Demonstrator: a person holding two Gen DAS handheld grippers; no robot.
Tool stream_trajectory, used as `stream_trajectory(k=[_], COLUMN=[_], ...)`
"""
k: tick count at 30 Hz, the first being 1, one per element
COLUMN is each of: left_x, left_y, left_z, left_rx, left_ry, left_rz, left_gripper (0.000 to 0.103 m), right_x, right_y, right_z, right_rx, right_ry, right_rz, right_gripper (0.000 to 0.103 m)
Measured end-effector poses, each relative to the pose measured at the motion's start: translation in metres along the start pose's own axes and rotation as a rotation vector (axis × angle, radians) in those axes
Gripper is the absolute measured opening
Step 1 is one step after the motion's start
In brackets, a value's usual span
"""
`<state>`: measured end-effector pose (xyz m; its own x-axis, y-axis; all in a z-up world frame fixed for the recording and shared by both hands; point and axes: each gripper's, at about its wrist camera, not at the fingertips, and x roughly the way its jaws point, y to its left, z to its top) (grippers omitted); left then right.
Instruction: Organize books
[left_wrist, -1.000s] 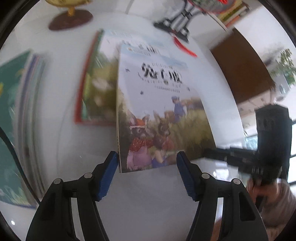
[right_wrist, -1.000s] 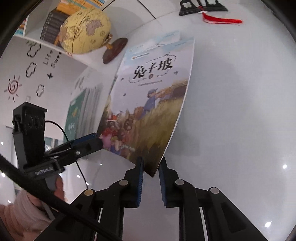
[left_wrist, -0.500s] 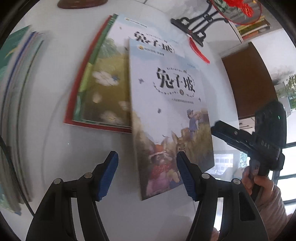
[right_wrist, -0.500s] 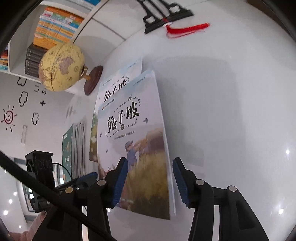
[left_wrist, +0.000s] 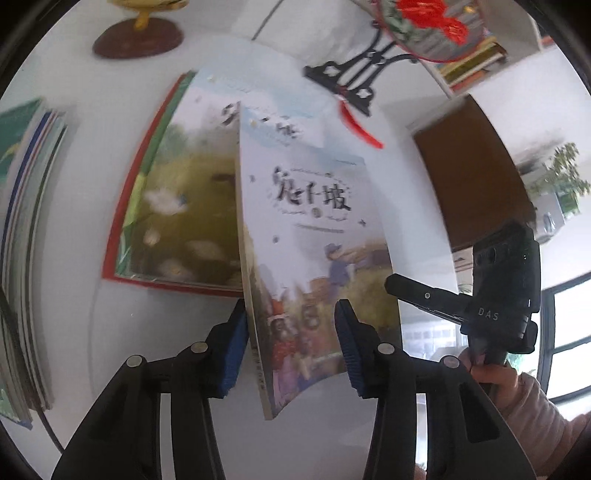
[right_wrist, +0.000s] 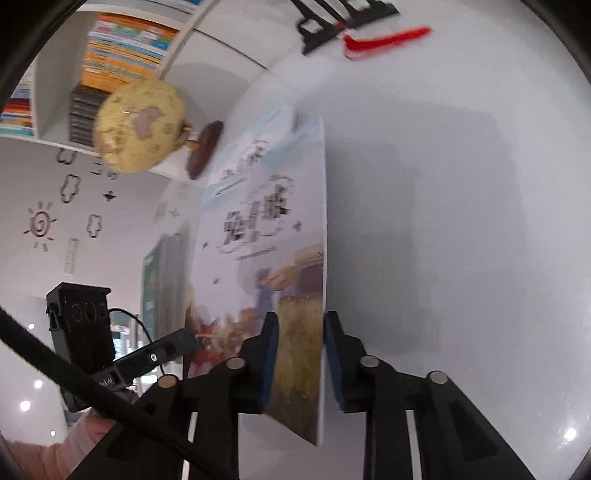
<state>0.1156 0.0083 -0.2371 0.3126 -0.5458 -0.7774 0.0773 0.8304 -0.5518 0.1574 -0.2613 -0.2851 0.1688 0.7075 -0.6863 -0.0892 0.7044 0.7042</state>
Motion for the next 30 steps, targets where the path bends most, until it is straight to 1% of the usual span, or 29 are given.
stream_trajectory(k=[2, 3, 4, 5, 7, 8, 10, 11, 13, 15, 17, 18, 19, 20, 22, 23, 26, 30], left_x=[0.009, 0.014, 0.017, 0.018, 0.019, 0.020, 0.016, 0.013, 0.010, 0.007, 0.000, -0.003, -0.003, -0.009, -0.019, -0.022, -0.035, -0.059], left_y=[-0.010, -0.014, -0.015, -0.017, -0.022, -0.025, -0.024, -0.018, -0.014, -0.009, -0.003, 0.000, 0.001, 0.005, 0.006, 0.005, 0.003, 0.001], left_z=[0.001, 0.001, -0.001, -0.001, -0.002, -0.002, -0.002, -0.003, -0.001, -0.002, -0.003, -0.003, 0.001, 0.001, -0.002, -0.002, -0.003, -0.007], left_rx=[0.054, 0.077, 0.087, 0.091, 0.120, 0.143, 0.147, 0.142, 0.121, 0.101, 0.096, 0.092, 0.081, 0.064, 0.090, 0.107, 0.137, 0.173], left_ry=[0.019, 0.034, 0.042, 0.042, 0.038, 0.045, 0.062, 0.069, 0.082, 0.097, 0.095, 0.091, 0.085, 0.071, 0.027, 0.017, -0.019, -0.074], left_rz=[0.044, 0.063, 0.069, 0.074, 0.110, 0.127, 0.124, 0.118, 0.121, 0.147, 0.174, 0.196, 0.197, 0.194, 0.225, 0.236, 0.242, 0.249], left_gripper=[0.042, 0.040, 0.037, 0.031, 0.026, 0.023, 0.023, 0.023, 0.024, 0.026, 0.026, 0.030, 0.030, 0.030, 0.028, 0.021, 0.016, 0.016], right_x=[-0.006, -0.007, -0.005, 0.000, 0.004, 0.007, 0.008, 0.006, 0.007, 0.009, 0.015, 0.017, 0.018, 0.018, 0.018, 0.019, 0.021, 0.018], right_y=[0.008, 0.012, 0.015, 0.018, 0.017, 0.018, 0.016, 0.012, 0.009, 0.011, 0.018, 0.021, 0.023, 0.025, 0.032, 0.038, 0.052, 0.070], right_z=[-0.002, -0.003, -0.004, -0.004, -0.005, -0.006, -0.007, -0.008, -0.010, -0.012, -0.016, -0.017, -0.018, -0.019, -0.021, -0.022, -0.023, -0.021], right_rx=[-0.024, -0.044, -0.072, -0.084, -0.080, -0.079, -0.066, -0.029, 0.012, -0.002, -0.046, -0.052, -0.052, -0.052, -0.064, -0.076, -0.105, -0.129], right_ry=[-0.021, -0.025, -0.017, -0.007, 0.007, 0.007, 0.005, 0.002, -0.004, 0.002, 0.000, 0.001, -0.002, -0.008, -0.021, -0.022, -0.025, -0.048], right_rz=[0.023, 0.013, -0.014, -0.029, -0.019, -0.029, -0.035, -0.008, 0.009, 0.004, -0.025, -0.029, -0.029, -0.022, -0.017, -0.018, -0.017, 0.013], right_gripper=[0.020, 0.020, 0.020, 0.020, 0.020, 0.020, 0.023, 0.024, 0.026, 0.025, 0.021, 0.015, 0.010, 0.010, 0.010, 0.009, 0.009, 0.010])
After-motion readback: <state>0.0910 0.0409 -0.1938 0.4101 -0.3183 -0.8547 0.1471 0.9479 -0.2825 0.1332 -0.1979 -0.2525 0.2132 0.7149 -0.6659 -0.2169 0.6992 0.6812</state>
